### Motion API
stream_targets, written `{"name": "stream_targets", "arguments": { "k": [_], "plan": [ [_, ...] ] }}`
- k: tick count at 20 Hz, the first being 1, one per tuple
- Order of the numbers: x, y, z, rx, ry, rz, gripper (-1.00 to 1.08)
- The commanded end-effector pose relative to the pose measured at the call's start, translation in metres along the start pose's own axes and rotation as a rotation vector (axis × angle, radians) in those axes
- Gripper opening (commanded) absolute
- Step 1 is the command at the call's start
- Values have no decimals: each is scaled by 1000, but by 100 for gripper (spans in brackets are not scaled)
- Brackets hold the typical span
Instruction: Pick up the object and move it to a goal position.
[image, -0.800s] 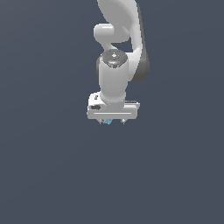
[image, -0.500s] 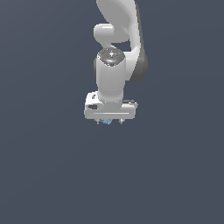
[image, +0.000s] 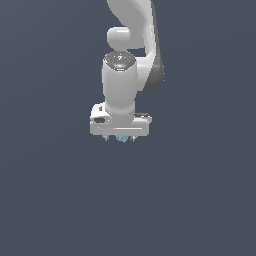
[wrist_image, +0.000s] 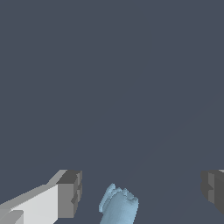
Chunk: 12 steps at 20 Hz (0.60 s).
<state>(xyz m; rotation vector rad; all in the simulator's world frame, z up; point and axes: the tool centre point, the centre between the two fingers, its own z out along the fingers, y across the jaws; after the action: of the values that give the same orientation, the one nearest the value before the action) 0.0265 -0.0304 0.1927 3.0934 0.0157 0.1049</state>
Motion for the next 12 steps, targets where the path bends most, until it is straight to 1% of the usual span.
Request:
{"name": "stream_targets", "arguments": {
  "k": [1,7,12],
  "plan": [
    [-2,0,1,1,-1,6,100],
    [-15,-1,11,7,-9,58,100],
    [-36,-3,26,15,-22,138,100]
  ]
}}
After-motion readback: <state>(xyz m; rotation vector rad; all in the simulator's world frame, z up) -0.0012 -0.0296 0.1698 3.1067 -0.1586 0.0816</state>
